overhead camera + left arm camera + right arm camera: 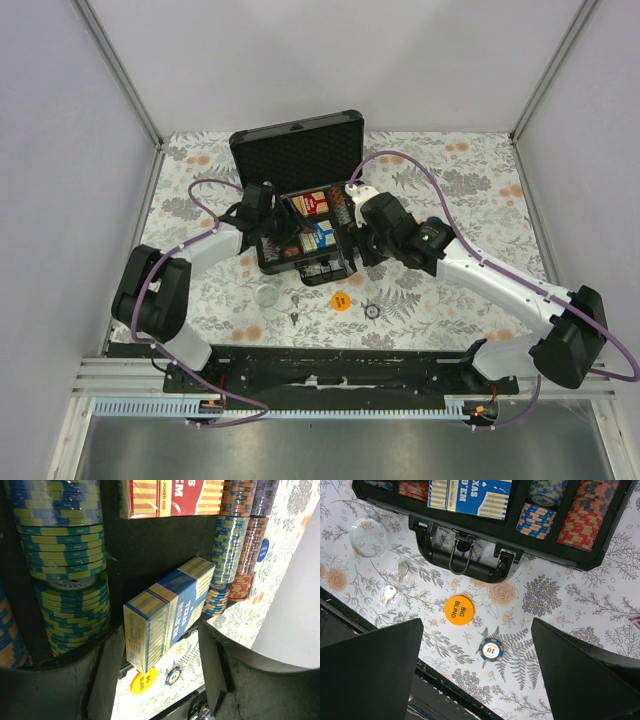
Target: Pack up texas hold em set
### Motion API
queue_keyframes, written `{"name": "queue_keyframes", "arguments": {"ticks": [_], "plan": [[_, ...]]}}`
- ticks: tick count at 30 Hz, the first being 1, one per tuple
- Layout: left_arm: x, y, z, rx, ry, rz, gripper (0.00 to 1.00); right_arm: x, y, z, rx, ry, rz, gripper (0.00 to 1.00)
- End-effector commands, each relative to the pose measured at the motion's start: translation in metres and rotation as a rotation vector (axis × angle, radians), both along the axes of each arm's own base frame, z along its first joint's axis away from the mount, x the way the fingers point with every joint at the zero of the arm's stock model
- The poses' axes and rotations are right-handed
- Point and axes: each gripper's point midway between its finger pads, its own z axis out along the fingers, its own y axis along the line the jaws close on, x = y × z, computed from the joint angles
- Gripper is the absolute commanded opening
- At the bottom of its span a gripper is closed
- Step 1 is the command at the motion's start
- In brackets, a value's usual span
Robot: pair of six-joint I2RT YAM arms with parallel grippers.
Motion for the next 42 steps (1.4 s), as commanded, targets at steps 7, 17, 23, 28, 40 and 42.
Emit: {"name": "queue_keyframes", "arguments": {"ticks": [7,17,23,28,40,42], "plan": [[-0.004,0.02,0.015,0.119,-0.012,0.016,0.7,0.011,0.0,0.011,0.003,-0.044,-0.031,0.97],[-0.002,0.013,0.009,0.109,0.016,0.001,0.59,0.017,-0.009,0.018,-0.005,-0.084,-0.092,0.97],[0.0,0.006,0.007,0.118,0.018,-0.034,0.57,0.03,-0.019,0.022,-0.025,-0.12,-0.185,0.98],[0.006,-0.001,0.004,0.131,0.007,-0.084,0.52,0.042,-0.022,0.024,-0.009,-0.114,-0.253,0.97],[0.015,-0.01,0.021,0.162,-0.11,-0.222,0.45,0.06,-0.041,0.015,0.032,-0.055,-0.398,0.95],[0.012,-0.009,0.021,0.167,-0.106,-0.222,0.45,0.061,-0.042,0.015,0.037,-0.05,-0.405,0.95]]}}
